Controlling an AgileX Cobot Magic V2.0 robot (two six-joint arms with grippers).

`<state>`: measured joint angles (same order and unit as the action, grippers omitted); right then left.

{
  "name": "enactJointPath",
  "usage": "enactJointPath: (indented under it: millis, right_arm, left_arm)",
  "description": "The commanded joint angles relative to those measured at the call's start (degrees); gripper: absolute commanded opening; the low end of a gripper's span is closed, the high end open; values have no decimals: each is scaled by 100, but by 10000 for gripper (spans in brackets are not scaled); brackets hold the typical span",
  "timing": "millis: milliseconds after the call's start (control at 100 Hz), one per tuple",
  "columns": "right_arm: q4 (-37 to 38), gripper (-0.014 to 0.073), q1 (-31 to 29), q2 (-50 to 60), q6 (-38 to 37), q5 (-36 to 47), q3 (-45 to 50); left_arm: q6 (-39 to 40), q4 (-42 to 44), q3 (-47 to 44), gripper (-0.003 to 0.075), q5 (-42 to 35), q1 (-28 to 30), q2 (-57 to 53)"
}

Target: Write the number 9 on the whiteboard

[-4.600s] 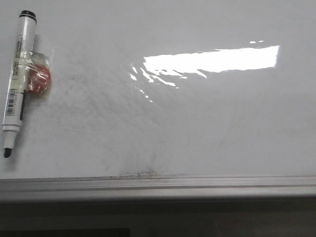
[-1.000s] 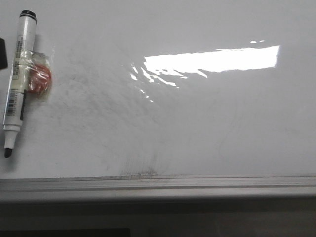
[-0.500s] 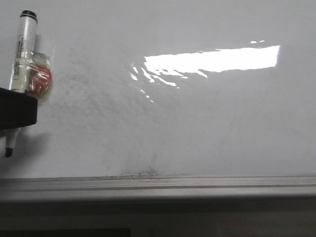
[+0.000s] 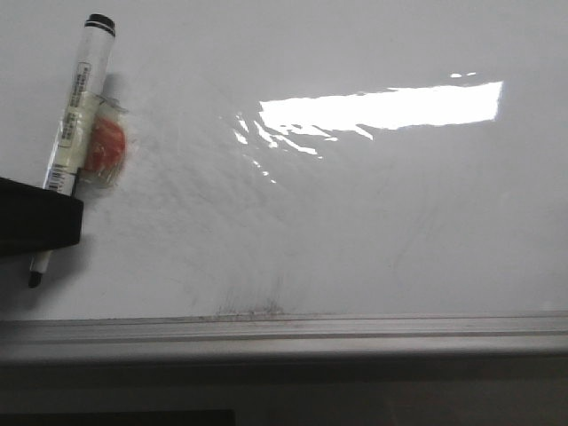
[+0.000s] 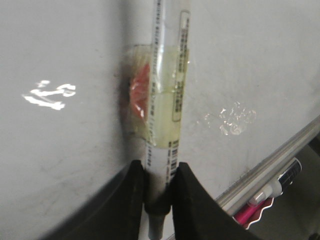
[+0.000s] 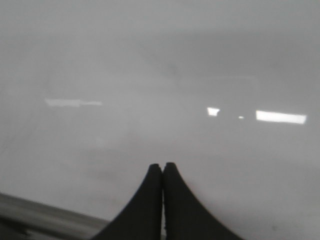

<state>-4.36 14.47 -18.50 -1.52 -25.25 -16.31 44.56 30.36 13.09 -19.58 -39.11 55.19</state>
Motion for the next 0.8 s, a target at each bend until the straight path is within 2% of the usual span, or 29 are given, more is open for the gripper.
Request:
enactJointPath:
  millis: [0,80,220,300,380,510,790]
  right_arm:
    - [-117,-58,585,-358,330,101,-522]
    - [-300,3,1178,-671,423,136,-827]
    - [-298,255,2409,-1395,423,194,-1378]
    - [-298,329,3010,-1776,423,272,-1686]
    - [-298,332,3560,-2298,423,394,-2015]
    - [-298,332,4097,-2952,423,604,-2451]
    - [-521,332,4175,-4145,309,737,-3312]
  left_arm:
    - [34,310,161,-20,-549,-15,26]
    - [34,600,161,-20,-741,-15,26]
    - [34,1271,161,-20,-1109,-15,26]
    - [-8,1783,161,-20,-1313,-15,26]
    - [-8,2273,184,-20,-1369,-15,26]
    - [-8,2835,301,-20,-1443,-15,26]
    - [-8,3185,575,-20,-1485,-15,26]
